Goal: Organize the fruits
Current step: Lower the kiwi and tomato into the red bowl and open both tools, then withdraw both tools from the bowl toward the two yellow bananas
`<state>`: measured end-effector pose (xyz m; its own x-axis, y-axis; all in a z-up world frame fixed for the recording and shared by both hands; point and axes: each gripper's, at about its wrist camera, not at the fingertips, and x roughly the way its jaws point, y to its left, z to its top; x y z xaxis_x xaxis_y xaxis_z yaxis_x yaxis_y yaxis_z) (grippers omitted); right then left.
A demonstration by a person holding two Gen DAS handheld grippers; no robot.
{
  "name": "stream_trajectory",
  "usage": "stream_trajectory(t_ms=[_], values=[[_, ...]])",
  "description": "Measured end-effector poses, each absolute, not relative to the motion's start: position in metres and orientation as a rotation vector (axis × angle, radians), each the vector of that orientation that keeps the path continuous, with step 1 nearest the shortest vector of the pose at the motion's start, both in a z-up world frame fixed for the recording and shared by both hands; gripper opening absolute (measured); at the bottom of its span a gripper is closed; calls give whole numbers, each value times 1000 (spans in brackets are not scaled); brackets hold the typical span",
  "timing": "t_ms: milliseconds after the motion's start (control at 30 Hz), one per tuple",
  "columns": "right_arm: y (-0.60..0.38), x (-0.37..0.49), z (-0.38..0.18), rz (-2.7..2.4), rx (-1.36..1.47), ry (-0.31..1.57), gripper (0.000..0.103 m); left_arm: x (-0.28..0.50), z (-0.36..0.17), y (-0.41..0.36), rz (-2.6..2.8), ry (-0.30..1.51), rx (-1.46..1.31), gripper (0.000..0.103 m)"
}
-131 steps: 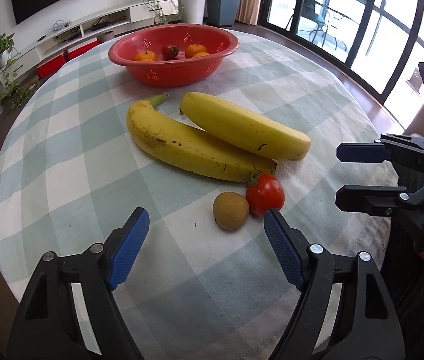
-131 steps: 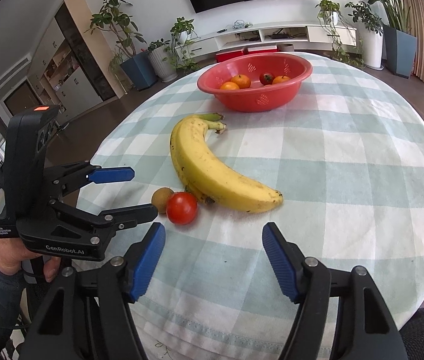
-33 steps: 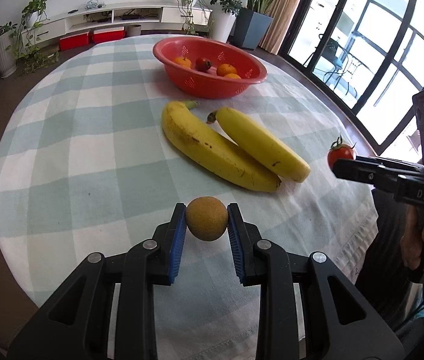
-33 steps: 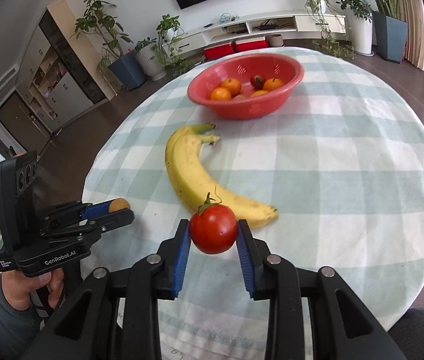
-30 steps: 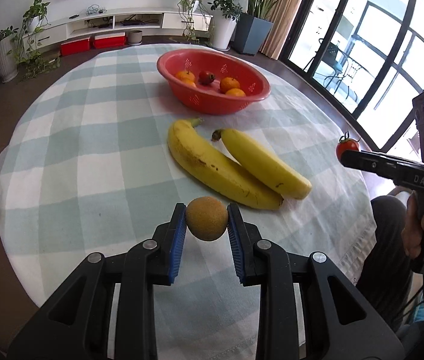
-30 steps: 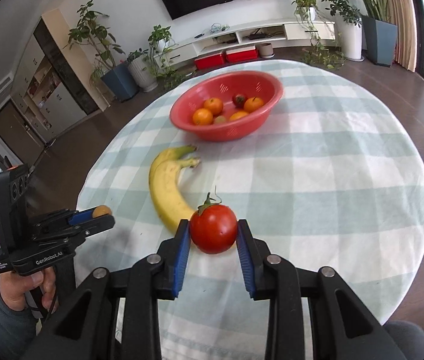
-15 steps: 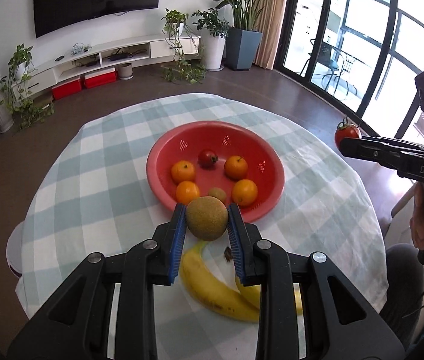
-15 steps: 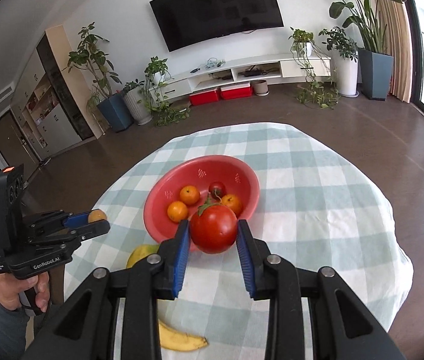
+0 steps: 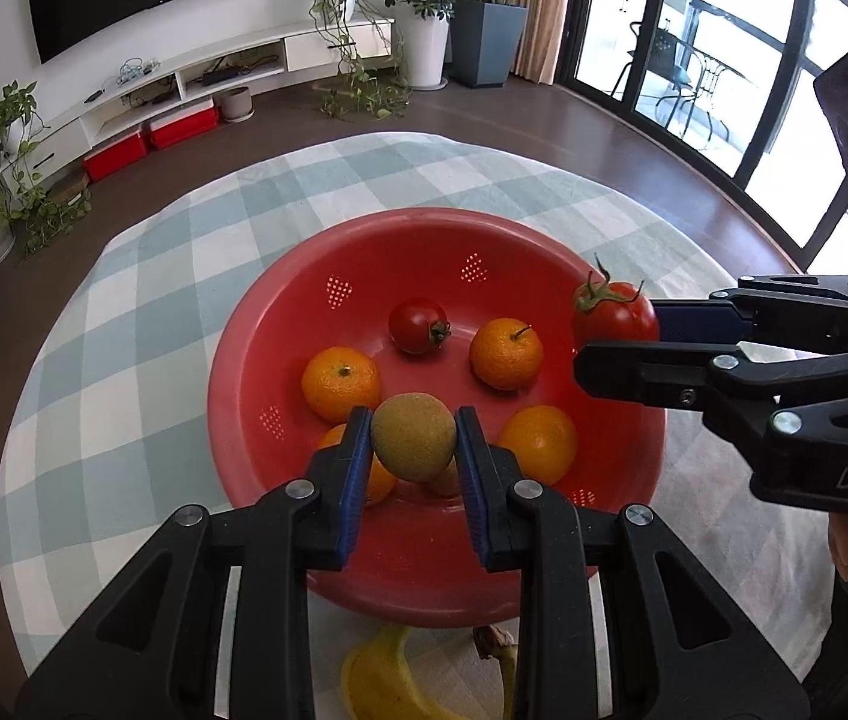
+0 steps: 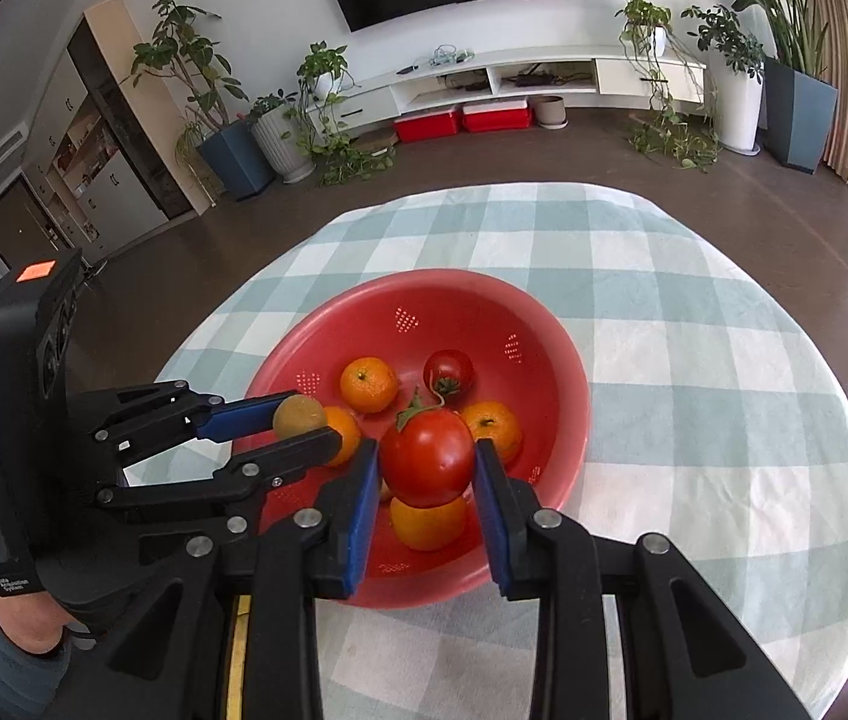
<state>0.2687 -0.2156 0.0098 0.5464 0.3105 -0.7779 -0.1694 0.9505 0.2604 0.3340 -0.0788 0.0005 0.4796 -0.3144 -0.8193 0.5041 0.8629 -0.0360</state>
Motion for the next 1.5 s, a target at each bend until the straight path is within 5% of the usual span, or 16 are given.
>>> stream_trajectory(t_ms=[1133, 1200, 1267, 1367, 1500], values=[[-208, 262, -4, 282, 117, 983, 35, 326, -9, -72, -468, 925, 237, 27], [-210, 252, 2, 282, 125, 963, 48, 319, -2, -66, -459, 910, 226, 40], [-213, 240, 10, 291, 151, 937, 66, 308, 8, -55, -434, 868, 196, 77], [-221, 217, 19, 320, 209, 890, 80, 288, 25, -35, -409, 823, 141, 80], [-222, 183, 27, 352, 228, 855, 83, 250, 34, -11, -384, 795, 82, 88]])
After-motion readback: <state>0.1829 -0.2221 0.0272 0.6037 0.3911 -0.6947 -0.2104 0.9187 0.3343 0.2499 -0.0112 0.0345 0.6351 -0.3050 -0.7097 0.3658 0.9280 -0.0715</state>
